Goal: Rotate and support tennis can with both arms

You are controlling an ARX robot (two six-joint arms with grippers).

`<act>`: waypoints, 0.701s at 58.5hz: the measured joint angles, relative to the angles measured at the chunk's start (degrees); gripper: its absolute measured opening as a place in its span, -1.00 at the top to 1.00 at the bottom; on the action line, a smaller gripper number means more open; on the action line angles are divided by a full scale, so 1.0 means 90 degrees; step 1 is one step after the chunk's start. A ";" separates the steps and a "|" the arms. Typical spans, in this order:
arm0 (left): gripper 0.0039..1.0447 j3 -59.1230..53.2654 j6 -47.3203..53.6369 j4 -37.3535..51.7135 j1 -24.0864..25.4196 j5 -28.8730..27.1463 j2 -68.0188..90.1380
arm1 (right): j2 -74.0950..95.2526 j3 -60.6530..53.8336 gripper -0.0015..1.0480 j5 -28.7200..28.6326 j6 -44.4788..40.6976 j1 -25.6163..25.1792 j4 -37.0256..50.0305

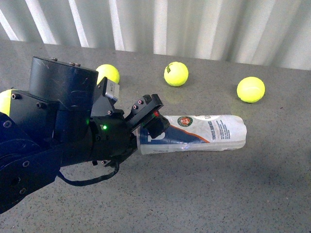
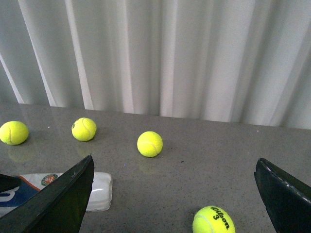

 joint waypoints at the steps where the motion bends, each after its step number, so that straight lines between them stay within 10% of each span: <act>1: -0.21 -0.0012 -0.0019 0.0007 -0.0002 0.0000 -0.0005 | 0.0000 0.0000 -0.86 0.0000 0.0000 0.0000 0.0000; 23: 0.90 -0.0206 -0.0092 -0.0209 -0.0092 0.0126 -0.0699 | 0.0000 0.0000 -0.86 0.0000 -0.0002 0.0000 0.0000; 41: 0.94 -0.0403 0.0916 -0.1673 0.0097 0.0733 -0.2348 | 0.0000 0.0000 -0.86 0.0000 0.0000 0.0000 0.0000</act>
